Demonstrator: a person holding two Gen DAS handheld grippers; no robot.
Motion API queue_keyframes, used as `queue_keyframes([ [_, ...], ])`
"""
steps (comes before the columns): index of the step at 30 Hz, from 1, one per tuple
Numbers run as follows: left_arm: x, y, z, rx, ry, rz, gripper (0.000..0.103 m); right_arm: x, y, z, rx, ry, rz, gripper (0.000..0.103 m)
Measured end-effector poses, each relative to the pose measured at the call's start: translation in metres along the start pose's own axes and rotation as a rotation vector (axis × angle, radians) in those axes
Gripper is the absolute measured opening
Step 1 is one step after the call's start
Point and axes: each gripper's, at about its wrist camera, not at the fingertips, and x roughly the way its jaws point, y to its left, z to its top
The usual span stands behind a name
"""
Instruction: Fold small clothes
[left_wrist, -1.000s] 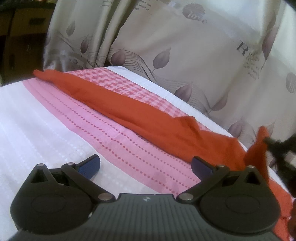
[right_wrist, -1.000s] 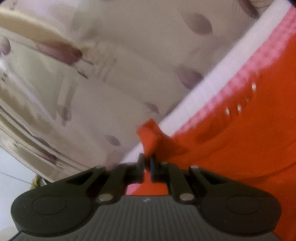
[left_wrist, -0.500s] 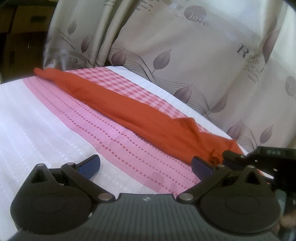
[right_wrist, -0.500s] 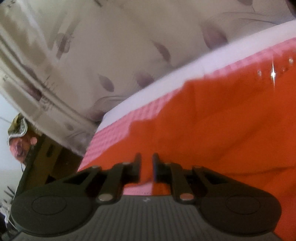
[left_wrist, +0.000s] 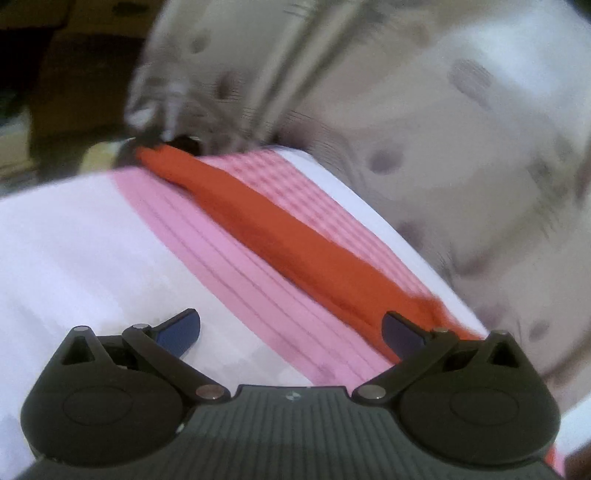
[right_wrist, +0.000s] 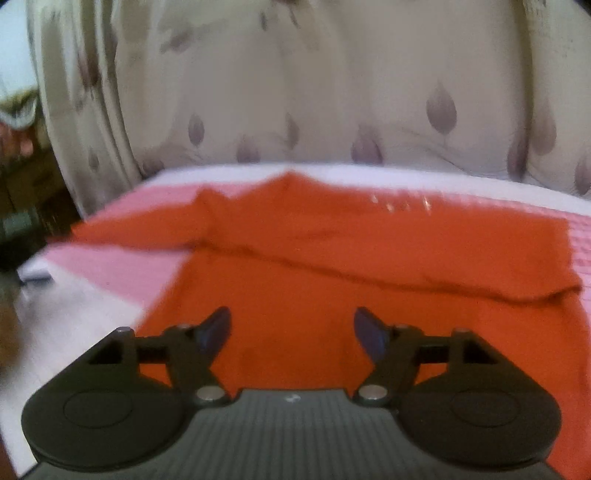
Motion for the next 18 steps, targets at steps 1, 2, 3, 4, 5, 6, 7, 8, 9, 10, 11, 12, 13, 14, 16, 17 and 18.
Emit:
queue_keyframes([
  [1,0.003,0.008,0.012,-0.022,0.005,0.025,0.103,0.002,-0.002,-0.006,-0.005,0.018,-0.004,0.074],
  [2,0.007,0.017,0.026,-0.047,0.014,0.047,0.103,0.005,-0.003,-0.010,0.005,0.028,-0.002,0.073],
  [3,0.011,0.024,0.037,-0.072,0.019,0.041,0.102,0.006,-0.005,-0.013,0.018,0.029,0.001,0.073],
  [4,0.017,0.031,0.050,-0.098,0.031,0.028,0.102,0.004,-0.005,-0.012,0.023,0.016,0.003,0.074],
  [5,0.023,0.036,0.061,-0.112,0.044,0.027,0.102,0.004,-0.005,-0.011,0.024,0.009,0.005,0.073],
  [6,0.027,0.040,0.070,-0.126,0.050,0.028,0.102,0.005,-0.006,-0.011,0.028,0.011,0.007,0.073],
  [7,0.031,0.043,0.077,-0.136,0.049,0.028,0.102,0.007,-0.006,-0.012,0.028,0.017,0.004,0.073],
  [8,0.036,0.046,0.084,-0.139,0.047,0.037,0.101,0.007,-0.005,-0.012,0.022,0.015,0.002,0.074],
  [9,0.040,0.048,0.089,-0.137,0.046,0.046,0.100,0.006,-0.003,-0.013,0.015,0.012,0.002,0.074],
  [10,0.045,0.049,0.093,-0.128,0.047,0.047,0.100,0.006,-0.003,-0.014,0.012,0.012,0.004,0.074],
  [11,0.051,0.046,0.097,-0.109,0.045,0.059,0.100,0.004,-0.003,-0.015,0.011,0.010,0.004,0.074],
  [12,0.054,0.043,0.099,-0.095,0.042,0.075,0.093,0.004,-0.004,-0.015,0.013,0.009,0.004,0.074],
  [13,0.057,0.039,0.100,-0.076,0.038,0.099,0.070,0.005,-0.003,-0.015,0.016,0.009,0.005,0.074],
  [14,0.063,0.036,0.102,-0.059,0.046,0.117,0.048,0.005,-0.003,-0.015,0.021,0.008,0.008,0.074],
  [16,0.078,0.041,0.103,-0.084,0.103,0.110,0.002,0.005,-0.005,-0.015,0.037,0.003,0.016,0.074],
  [17,0.076,0.042,0.103,-0.107,0.072,0.096,0.002,0.004,-0.006,-0.015,0.047,-0.001,0.021,0.074],
  [18,0.075,0.040,0.104,-0.111,0.053,0.102,0.002,0.003,-0.008,-0.015,0.058,-0.006,0.028,0.074],
])
